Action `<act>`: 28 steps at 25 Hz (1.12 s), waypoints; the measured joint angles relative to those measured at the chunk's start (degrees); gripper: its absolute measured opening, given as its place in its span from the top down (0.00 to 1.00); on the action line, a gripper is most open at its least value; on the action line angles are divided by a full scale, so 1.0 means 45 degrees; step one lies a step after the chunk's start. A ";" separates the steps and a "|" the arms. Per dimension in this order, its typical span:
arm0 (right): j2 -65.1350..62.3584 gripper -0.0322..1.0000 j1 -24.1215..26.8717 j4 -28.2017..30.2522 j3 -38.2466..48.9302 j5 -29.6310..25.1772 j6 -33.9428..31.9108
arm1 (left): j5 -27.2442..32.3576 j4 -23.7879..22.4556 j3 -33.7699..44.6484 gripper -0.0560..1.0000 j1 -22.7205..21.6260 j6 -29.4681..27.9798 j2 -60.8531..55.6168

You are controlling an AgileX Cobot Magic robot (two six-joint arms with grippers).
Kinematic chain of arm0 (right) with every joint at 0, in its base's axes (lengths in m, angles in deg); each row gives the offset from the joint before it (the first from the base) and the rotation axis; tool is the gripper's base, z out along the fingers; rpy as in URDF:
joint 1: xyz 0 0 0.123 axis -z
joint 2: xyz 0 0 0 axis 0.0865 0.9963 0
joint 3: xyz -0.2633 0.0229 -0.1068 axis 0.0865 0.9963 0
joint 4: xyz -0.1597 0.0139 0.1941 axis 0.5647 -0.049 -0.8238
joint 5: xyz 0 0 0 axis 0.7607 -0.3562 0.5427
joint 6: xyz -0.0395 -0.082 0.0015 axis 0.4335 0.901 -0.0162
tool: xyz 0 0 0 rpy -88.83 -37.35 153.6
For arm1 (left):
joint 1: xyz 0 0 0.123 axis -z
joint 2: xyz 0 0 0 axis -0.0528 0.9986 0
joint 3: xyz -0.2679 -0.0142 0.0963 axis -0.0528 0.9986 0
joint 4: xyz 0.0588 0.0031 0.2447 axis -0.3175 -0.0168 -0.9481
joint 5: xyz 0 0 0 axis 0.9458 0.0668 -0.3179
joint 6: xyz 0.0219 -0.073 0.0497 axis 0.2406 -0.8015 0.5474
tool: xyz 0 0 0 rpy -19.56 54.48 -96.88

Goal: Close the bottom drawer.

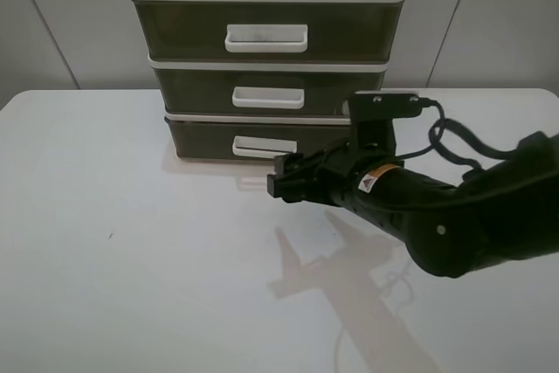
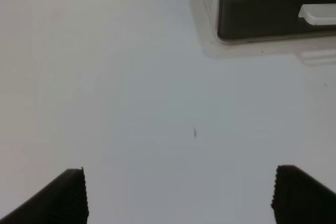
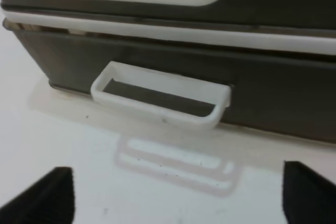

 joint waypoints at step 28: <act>-1.6687 0.17 1.1978 0.5721 -0.0978 -1.8988 0.0904 | 0.0000 0.0000 0.0000 0.27 0.0000 0.0000 0.0000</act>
